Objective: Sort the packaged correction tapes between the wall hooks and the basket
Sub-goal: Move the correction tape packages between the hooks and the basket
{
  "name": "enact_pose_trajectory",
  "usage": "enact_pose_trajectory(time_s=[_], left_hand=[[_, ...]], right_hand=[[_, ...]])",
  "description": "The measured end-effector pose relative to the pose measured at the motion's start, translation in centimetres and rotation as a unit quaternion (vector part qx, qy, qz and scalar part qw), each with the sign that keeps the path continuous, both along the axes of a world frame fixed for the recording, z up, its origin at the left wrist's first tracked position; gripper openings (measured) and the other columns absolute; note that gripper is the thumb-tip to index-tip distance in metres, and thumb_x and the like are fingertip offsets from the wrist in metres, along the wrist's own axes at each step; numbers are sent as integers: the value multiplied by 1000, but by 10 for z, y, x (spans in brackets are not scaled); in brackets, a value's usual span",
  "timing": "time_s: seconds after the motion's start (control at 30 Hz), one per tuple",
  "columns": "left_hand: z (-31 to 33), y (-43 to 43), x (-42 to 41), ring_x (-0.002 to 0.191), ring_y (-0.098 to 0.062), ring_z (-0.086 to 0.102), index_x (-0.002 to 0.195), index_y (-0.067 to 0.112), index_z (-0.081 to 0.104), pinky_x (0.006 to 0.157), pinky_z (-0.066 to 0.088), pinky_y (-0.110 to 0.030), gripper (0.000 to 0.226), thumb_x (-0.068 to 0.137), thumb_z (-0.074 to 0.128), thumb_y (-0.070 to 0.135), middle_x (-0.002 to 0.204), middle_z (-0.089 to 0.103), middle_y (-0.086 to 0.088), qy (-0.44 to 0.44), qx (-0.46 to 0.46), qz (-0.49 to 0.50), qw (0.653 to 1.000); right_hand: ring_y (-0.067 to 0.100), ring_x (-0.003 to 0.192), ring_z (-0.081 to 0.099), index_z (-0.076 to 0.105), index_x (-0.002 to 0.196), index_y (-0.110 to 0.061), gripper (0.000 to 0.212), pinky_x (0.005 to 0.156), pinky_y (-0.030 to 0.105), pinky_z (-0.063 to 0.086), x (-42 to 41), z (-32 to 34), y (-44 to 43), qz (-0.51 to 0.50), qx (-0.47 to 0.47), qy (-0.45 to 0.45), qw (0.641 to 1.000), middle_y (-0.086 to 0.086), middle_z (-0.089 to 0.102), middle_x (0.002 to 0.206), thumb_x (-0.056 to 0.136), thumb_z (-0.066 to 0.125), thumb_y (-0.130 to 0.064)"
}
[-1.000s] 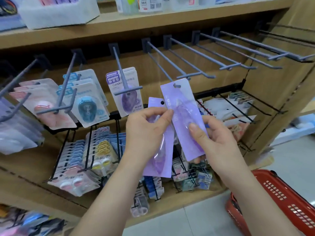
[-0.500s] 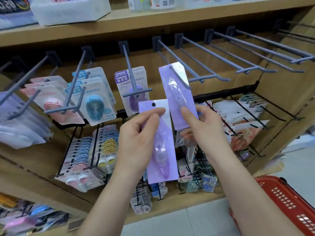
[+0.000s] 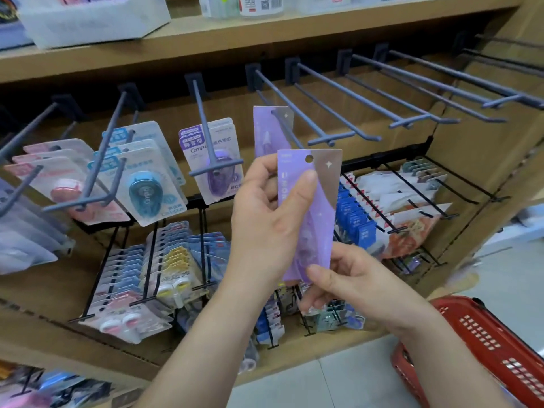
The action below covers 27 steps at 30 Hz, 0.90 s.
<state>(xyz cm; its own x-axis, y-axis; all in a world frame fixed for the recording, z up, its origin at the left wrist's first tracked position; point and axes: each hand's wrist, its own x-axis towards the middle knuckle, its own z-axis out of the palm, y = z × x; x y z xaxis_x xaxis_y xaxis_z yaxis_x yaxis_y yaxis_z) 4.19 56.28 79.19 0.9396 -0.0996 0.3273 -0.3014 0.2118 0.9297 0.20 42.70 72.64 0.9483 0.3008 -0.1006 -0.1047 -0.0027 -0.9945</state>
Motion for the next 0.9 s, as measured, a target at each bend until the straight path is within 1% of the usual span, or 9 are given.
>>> enact_pose_trajectory(time_s=[0.1, 0.17, 0.27, 0.43, 0.57, 0.63, 0.73, 0.8, 0.9], left_hand=[[7, -3, 7, 70, -14, 63, 89, 19, 63, 63, 52, -28, 10, 89, 70, 12, 77, 70, 0, 11, -15, 37, 999], [10, -6, 14, 73, -17, 65, 86, 22, 67, 65, 52, -30, 12, 89, 70, 11, 78, 72, -1, 28, -21, 45, 998], [10, -11, 22, 75, -21, 63, 87, 17, 71, 70, 51, -35, 7, 88, 71, 10, 77, 71, -3, 44, -20, 40, 998], [10, -13, 28, 67, -14, 60, 86, 14, 71, 65, 49, -29, 3, 87, 72, 12, 69, 69, 2, 51, -15, 49, 997], [10, -16, 29, 69, -15, 58, 84, 18, 70, 67, 47, -33, 8, 90, 69, 14, 67, 67, 4, 52, -5, 68, 996], [7, -17, 28, 71, -17, 59, 88, 17, 71, 69, 47, -34, 8, 94, 65, 17, 72, 67, 2, 56, -3, 56, 997], [5, -16, 27, 74, -19, 59, 97, 10, 70, 70, 48, -34, 15, 97, 60, 21, 79, 68, -4, 59, 6, 42, 997], [6, -15, 27, 76, -21, 60, 97, 9, 71, 71, 49, -35, 16, 98, 60, 20, 82, 68, -7, 57, 11, 46, 997], [10, -15, 31, 78, -19, 61, 93, 9, 72, 73, 49, -34, 14, 97, 61, 17, 85, 69, -9, 62, 12, 53, 997]], right_hand=[[18, 73, 72, 66, 103, -16, 22, 66, 24, 55, -1, -1, -2, -13, 1, -22, 1000, -1, 75, 90, 87, 61, -29], [18, 73, 72, 67, 100, -17, 20, 66, 23, 55, -2, -2, -1, -17, 7, -22, 1000, 0, 75, 89, 87, 60, -30], [18, 72, 71, 66, 99, -15, 20, 66, 23, 55, -3, -7, 3, -35, 17, -20, 999, 1, 75, 88, 87, 58, -29], [19, 71, 71, 65, 102, -14, 23, 64, 23, 52, -4, -8, 3, -47, 19, -25, 998, 0, 74, 84, 88, 58, -30], [18, 68, 70, 64, 102, -12, 24, 63, 23, 52, -3, -8, 4, -50, 35, -20, 998, 3, 75, 85, 87, 58, -30], [18, 67, 70, 64, 100, -13, 24, 63, 24, 52, -4, -9, 3, -52, 36, -22, 998, 3, 75, 84, 87, 58, -31], [20, 69, 71, 67, 99, -18, 29, 65, 27, 54, -4, -10, 3, -51, 39, -29, 997, 4, 75, 83, 85, 64, -43], [20, 69, 71, 67, 99, -19, 37, 66, 28, 54, -4, -9, 2, -50, 46, -29, 997, 6, 75, 84, 79, 64, -50], [20, 67, 70, 69, 100, -21, 44, 65, 29, 55, -2, -10, 2, -45, 73, -26, 996, 10, 75, 87, 76, 71, -57]])
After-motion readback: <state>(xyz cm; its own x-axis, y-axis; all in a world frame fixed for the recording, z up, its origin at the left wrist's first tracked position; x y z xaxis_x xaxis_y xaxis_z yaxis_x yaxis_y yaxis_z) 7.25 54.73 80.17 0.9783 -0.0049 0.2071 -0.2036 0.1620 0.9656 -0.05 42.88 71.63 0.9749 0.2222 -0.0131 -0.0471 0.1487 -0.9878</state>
